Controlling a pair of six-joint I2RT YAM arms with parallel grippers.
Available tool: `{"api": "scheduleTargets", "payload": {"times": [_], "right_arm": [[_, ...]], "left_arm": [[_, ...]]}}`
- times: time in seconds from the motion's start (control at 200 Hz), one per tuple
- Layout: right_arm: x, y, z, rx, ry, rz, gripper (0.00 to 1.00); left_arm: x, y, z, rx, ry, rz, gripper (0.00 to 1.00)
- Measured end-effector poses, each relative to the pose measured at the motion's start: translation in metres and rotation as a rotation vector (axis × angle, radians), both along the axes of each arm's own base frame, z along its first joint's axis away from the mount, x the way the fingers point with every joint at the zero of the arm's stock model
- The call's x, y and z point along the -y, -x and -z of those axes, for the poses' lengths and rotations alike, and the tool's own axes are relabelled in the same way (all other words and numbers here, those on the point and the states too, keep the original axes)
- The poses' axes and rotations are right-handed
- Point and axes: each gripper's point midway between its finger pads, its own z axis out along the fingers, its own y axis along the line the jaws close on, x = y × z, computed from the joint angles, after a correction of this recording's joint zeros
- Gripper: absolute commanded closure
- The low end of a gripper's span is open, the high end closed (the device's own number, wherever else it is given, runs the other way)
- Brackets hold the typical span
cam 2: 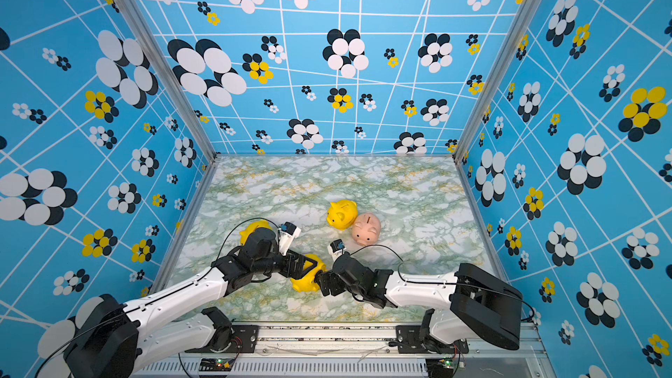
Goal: Open piggy banks
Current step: Move the piggy bank to the center of the board.
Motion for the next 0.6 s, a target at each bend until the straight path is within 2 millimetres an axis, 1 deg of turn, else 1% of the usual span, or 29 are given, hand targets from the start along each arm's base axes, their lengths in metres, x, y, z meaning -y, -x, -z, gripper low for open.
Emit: {"api": "scheduleTargets", "payload": {"times": [0.16,0.25,0.38,0.51,0.6], "right_arm": [[-0.005,-0.006,0.002,-0.005,0.004,0.007,0.10],[-0.009,-0.010,0.004,-0.007,0.008,0.007,0.10],[-0.011,-0.016,0.006,-0.016,-0.004,0.006,0.10],[-0.009,-0.030,0.008,-0.052,-0.053,-0.013,0.11],[-0.008,-0.038,0.011,-0.085,-0.083,-0.046,0.12]], "left_arm": [[-0.006,-0.003,0.012,0.016,-0.025,-0.038,0.01],[-0.008,-0.008,0.013,0.049,-0.021,-0.067,0.01],[-0.008,-0.016,0.014,0.082,-0.020,-0.105,0.01],[-0.004,-0.032,0.015,0.094,-0.019,-0.154,0.01],[0.003,-0.044,0.016,0.091,-0.023,-0.182,0.00]]}}
